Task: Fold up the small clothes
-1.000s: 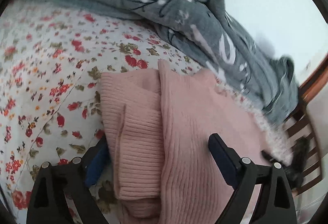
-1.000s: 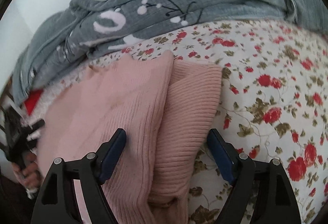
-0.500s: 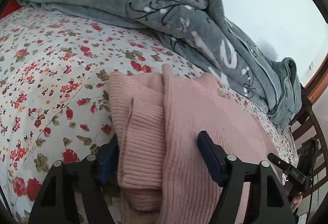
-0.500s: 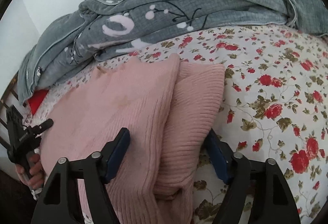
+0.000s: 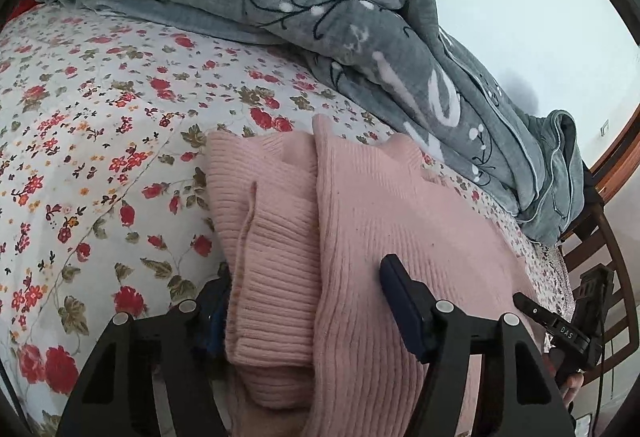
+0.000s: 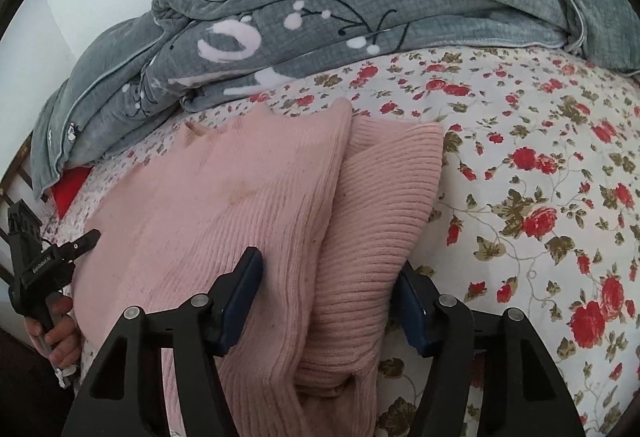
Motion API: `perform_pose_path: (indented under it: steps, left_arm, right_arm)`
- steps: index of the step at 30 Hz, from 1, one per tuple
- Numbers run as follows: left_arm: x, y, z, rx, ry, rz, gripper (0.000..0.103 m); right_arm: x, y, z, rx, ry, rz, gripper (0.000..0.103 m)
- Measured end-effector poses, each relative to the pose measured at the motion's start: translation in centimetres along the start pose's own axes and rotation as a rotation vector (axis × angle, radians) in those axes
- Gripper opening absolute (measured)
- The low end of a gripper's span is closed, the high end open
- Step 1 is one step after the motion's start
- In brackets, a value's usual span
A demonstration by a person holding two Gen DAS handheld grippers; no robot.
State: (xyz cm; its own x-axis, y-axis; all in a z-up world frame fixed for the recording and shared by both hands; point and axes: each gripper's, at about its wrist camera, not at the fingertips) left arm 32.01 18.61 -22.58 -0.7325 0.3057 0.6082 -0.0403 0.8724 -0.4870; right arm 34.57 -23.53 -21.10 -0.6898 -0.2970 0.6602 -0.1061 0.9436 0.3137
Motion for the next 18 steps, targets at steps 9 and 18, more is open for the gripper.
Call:
perform_pose_path:
  steps: [9, 18]
  left_arm:
    - [0.38, 0.2, 0.18, 0.011, -0.024, -0.027, 0.045]
    - [0.3, 0.3, 0.21, 0.03, -0.002, -0.014, 0.046]
  right_arm:
    - [0.58, -0.02, 0.12, 0.012, -0.024, -0.01, 0.042]
    - [0.53, -0.23, 0.14, -0.008, -0.011, -0.01, 0.041]
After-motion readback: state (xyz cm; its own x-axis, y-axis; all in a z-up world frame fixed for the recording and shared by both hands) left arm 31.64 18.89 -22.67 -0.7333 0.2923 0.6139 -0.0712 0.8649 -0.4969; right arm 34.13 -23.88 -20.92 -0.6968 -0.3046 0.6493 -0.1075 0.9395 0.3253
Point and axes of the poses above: each gripper's, at about its wrist camera, not at the fingertips, and x roughly against the way its jaws point, y to its left, z to its underside, and after that the axes turned 6 degrees about -y, right-handed
